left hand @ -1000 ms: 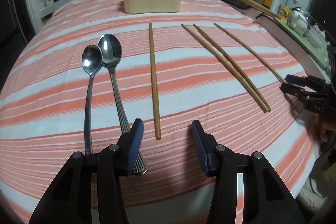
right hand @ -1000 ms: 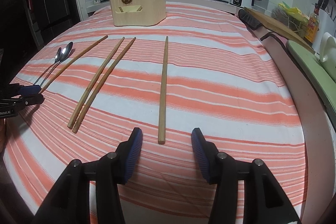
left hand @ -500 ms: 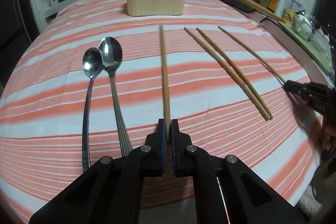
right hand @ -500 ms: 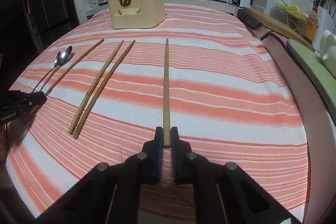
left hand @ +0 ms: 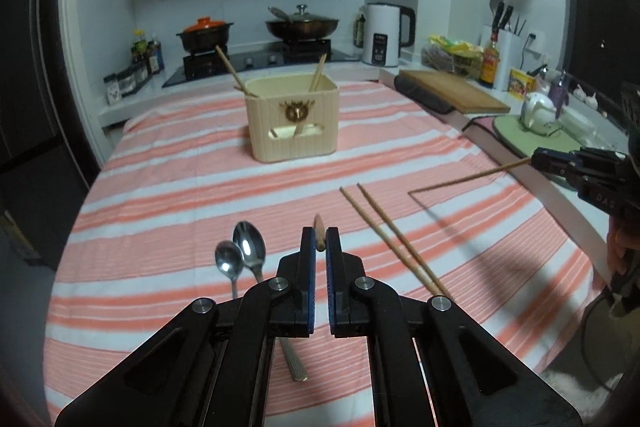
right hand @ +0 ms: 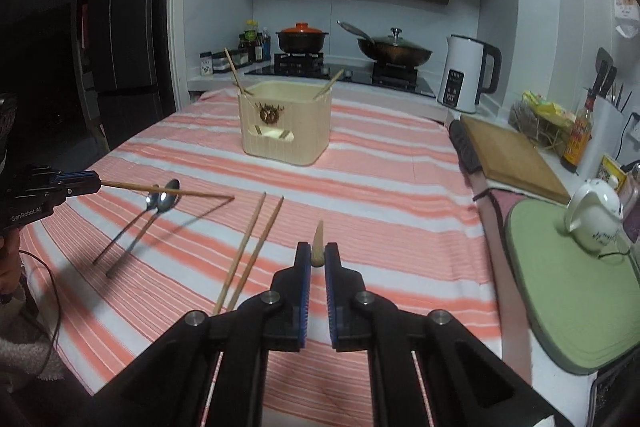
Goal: Organize utensils
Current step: 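Lift and carry both held chopsticks over the cream box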
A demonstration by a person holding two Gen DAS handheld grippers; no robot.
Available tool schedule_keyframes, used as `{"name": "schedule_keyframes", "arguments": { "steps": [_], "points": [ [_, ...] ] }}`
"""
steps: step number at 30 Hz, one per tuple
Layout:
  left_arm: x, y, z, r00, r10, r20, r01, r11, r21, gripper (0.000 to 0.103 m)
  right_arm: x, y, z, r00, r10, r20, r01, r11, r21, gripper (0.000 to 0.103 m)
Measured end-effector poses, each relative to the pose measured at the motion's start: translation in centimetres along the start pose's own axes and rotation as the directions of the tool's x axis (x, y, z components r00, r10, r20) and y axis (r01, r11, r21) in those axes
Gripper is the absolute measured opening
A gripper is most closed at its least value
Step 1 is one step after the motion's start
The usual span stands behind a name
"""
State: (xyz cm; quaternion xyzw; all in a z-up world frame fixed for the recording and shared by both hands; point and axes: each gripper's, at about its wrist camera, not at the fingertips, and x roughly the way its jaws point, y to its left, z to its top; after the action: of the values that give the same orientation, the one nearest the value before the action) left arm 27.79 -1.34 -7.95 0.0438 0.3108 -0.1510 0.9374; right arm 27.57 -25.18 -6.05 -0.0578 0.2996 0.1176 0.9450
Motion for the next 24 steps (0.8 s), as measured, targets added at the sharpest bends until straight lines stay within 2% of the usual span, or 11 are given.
{"name": "schedule_keyframes", "arguments": {
  "steps": [10,18,24],
  "points": [
    [-2.1,0.2,2.8,0.998,-0.038,0.054,0.039,0.999,-0.004,0.002,-2.9,0.2,3.6,0.996,0.034,0.086,-0.034,0.999,0.003,0.007],
    [-2.3,0.8,4.0,0.996,-0.069,0.064,0.071,0.997,-0.028,0.002,-3.2,0.3,5.0,0.992,0.082,0.101,-0.084,0.996,0.017,0.007],
    [-2.0,1.5,6.2,0.994,-0.080,0.078,0.084,0.996,-0.041,0.002,-2.7,0.5,7.1,0.987,0.125,0.105,-0.127,0.992,0.014,0.007]
  ]
}}
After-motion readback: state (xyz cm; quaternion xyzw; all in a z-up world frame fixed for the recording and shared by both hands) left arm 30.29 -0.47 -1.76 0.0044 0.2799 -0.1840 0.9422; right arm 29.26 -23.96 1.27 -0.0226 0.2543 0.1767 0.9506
